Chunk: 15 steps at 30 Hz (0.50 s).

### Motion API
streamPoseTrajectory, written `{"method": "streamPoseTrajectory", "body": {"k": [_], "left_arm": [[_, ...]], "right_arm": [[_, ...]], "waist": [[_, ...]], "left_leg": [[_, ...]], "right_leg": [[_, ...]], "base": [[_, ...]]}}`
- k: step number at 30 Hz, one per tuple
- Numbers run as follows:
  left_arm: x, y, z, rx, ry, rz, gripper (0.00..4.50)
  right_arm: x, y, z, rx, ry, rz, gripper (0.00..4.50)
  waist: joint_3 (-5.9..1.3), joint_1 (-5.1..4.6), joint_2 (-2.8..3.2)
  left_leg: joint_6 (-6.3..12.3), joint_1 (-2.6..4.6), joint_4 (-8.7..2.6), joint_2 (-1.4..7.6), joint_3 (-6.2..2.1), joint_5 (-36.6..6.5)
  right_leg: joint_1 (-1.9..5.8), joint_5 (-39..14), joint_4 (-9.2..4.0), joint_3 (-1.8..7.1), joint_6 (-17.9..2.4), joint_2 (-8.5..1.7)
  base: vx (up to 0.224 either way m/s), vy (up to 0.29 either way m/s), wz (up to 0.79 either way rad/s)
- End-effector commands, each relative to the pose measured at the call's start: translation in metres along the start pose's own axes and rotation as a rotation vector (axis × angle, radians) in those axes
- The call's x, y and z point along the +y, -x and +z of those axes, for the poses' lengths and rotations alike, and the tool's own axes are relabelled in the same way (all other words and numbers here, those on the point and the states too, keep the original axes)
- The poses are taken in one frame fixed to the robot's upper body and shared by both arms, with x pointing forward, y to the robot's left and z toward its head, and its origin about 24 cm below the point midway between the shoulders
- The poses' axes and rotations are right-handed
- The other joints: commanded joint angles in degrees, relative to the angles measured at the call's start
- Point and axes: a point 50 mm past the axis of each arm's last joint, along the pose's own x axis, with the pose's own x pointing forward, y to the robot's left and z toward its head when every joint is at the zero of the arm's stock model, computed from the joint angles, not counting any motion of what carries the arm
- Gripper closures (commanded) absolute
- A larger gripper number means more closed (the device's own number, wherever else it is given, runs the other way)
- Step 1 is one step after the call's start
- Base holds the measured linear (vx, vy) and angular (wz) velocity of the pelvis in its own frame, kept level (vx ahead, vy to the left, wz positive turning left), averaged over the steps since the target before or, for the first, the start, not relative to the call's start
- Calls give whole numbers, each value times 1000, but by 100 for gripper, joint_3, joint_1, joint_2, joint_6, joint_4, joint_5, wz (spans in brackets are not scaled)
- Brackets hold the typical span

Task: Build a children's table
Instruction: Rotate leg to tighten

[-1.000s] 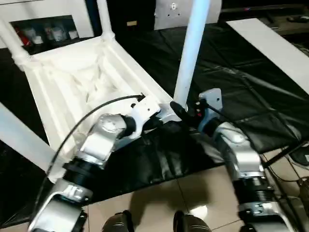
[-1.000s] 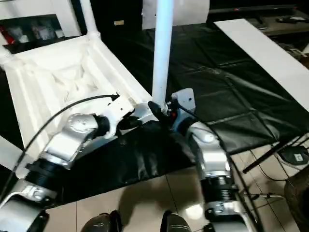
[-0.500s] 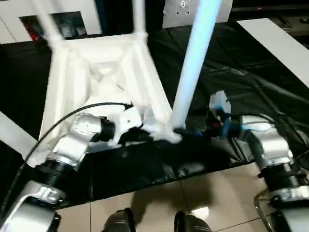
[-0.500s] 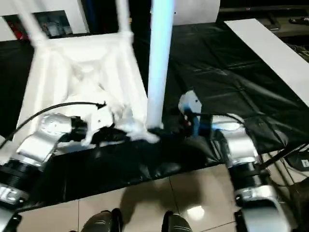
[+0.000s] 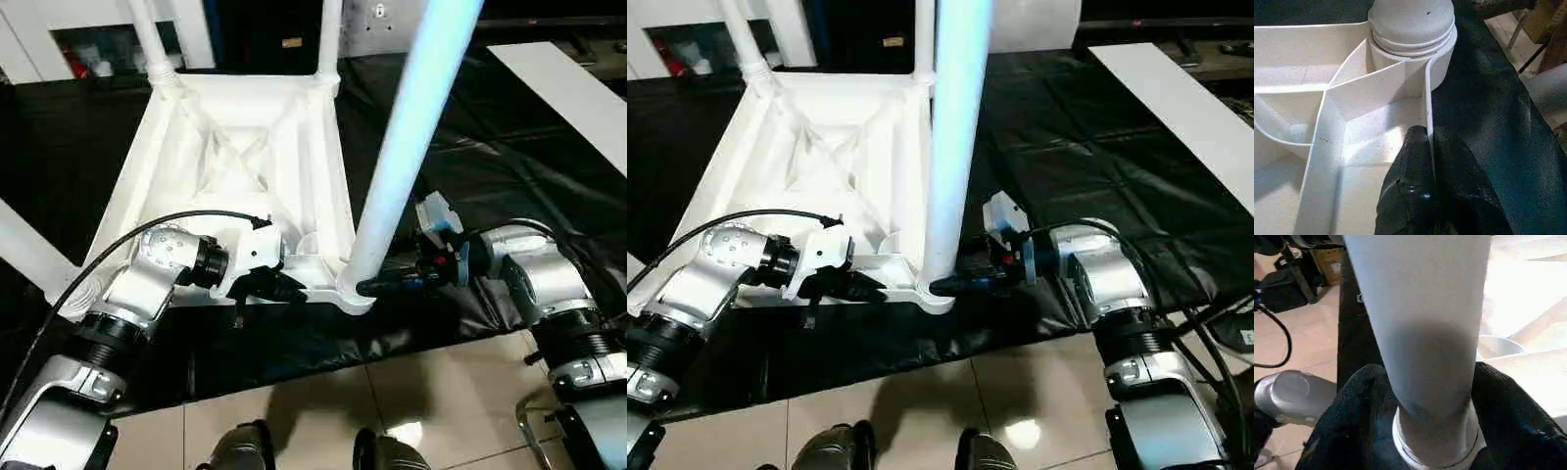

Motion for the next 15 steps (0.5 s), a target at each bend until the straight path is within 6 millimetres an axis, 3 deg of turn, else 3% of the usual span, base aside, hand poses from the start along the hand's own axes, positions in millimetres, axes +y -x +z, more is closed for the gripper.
{"method": "streamPoseTrajectory", "body": {"k": [1, 9, 15], "left_arm": [[3, -2, 13, -14, -67, -36, 450], [4, -1, 11, -14, -65, -28, 450], [7, -7, 17, -71, -18, 93, 450]], "right_arm": [[1, -2, 2, 5, 10, 41, 202], [3, -3, 1, -2, 2, 66, 251], [12, -15, -5, -64, -53, -3, 257]], "waist": [[-489, -45, -48], [-465, -33, -51], [-468, -14, -45]], "left_leg": [[585, 262, -342, 404, -158, -984], [474, 267, -366, 415, -175, -1174], [499, 260, -369, 421, -172, -1067]], "right_leg": [[273, -1209, -269, 243, -1511, -400], [267, -1571, -301, 240, -1433, -415], [266, -1346, -282, 240, -1457, -398]], "base": [[0, 0, 0], [0, 0, 0], [0, 0, 0]]}}
